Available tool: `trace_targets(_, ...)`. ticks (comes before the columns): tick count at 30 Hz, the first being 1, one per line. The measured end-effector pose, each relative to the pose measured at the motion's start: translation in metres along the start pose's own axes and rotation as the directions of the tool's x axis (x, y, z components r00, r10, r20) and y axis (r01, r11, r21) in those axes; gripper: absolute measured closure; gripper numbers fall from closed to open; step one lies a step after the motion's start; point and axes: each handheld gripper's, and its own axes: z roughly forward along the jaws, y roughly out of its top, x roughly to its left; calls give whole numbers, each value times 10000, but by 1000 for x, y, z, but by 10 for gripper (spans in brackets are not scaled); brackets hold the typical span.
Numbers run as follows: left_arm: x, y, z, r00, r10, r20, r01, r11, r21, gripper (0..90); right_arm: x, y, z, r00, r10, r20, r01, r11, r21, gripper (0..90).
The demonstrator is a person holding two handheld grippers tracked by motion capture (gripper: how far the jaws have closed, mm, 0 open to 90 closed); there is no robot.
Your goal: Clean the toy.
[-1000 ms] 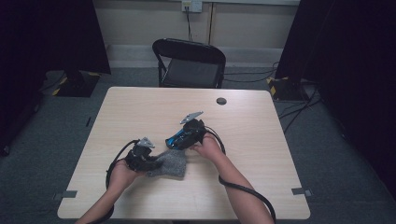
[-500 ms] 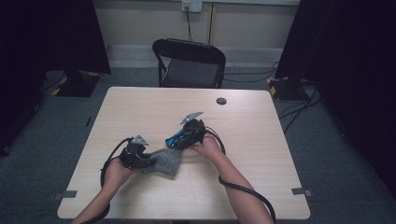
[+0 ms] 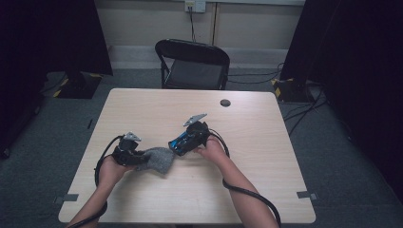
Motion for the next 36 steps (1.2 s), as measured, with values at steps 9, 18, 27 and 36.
trace_targets(9, 11, 7, 3, 9993, -267, -250, 265, 9996, -53, 703, 0, 0, 0, 10000, -5, -9, 5, 10000, -3, 0)
trace_targets(18, 25, 18, 8, 9939, -849, -700, 837, 9963, -193, 709, 0, 0, 0, 10000, -6, -42, 6, 10000, -50, 0)
trace_targets(27, 40, 38, 9, 9764, -1843, -1124, 1773, 9817, -698, 710, -1, 0, 0, 10000, 3, -87, -4, 10000, -46, 0)
trace_targets(36, 38, 70, 26, 9725, -2065, -1080, 1948, 9747, -1094, 711, -1, 0, 0, 10000, -37, -91, 37, 10000, -58, 0)
